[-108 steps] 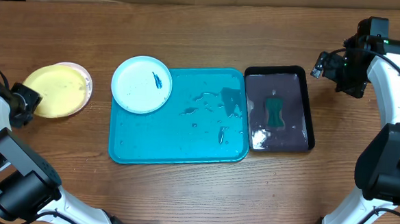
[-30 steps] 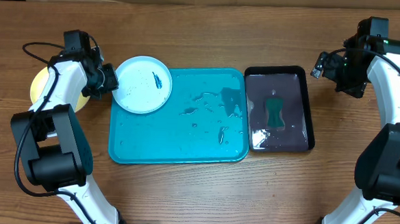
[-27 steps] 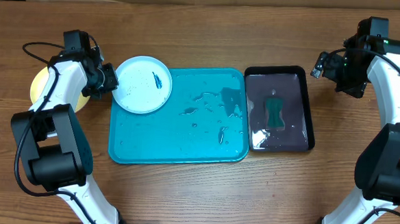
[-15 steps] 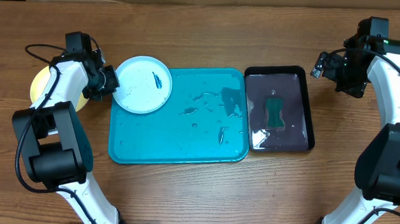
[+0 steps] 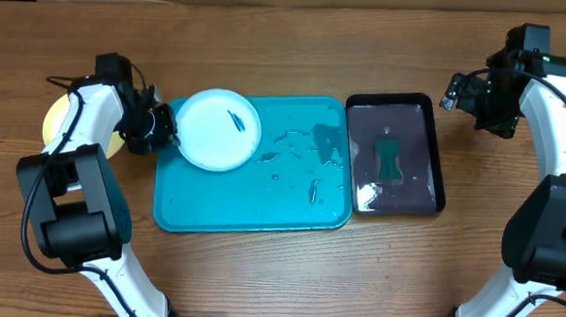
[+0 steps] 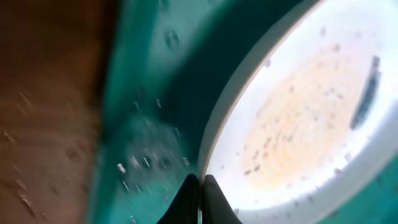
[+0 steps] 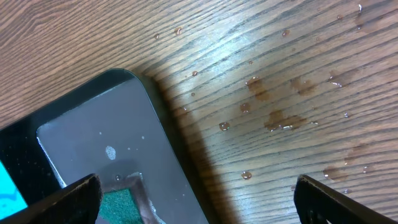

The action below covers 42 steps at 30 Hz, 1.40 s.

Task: Clean dirty plates on tray and stack at the side
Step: 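Grip the light-blue plate rim and slide it to tray center, then lower right gripper into the black tray and grasp the green sponge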

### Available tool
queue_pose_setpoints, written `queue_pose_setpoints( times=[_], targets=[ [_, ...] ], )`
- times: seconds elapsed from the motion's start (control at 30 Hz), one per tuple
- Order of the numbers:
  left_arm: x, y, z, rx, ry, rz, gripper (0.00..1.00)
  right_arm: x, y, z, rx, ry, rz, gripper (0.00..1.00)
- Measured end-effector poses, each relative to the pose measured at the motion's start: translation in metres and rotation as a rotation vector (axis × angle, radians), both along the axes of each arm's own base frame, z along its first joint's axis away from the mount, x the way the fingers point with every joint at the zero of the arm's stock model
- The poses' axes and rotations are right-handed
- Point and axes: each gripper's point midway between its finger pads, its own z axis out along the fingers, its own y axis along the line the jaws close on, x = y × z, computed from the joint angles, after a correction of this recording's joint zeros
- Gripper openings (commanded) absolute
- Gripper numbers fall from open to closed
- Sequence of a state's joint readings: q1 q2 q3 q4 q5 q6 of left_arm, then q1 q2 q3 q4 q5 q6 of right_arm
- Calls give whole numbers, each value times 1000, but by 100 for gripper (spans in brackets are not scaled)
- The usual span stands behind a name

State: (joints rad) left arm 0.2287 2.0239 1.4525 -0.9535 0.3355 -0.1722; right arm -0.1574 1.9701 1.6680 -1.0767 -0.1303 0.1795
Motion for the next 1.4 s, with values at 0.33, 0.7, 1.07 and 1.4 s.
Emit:
queue_pose_setpoints(
  times=[0.33,0.7,1.07,1.4],
  targets=[
    [-44,-56,9,-89,192,-105,4,0,0,0,0,1,0,100],
    [-48,-98,4,-11,201,-217,4,0,0,0,0,1,0,100],
    [-51,-101,2,51,223,-210,36,0,0,0,0,1,0,100],
    [-50,-103,1,66,216,-220,31,0,0,0,0,0,0,100]
  ],
)
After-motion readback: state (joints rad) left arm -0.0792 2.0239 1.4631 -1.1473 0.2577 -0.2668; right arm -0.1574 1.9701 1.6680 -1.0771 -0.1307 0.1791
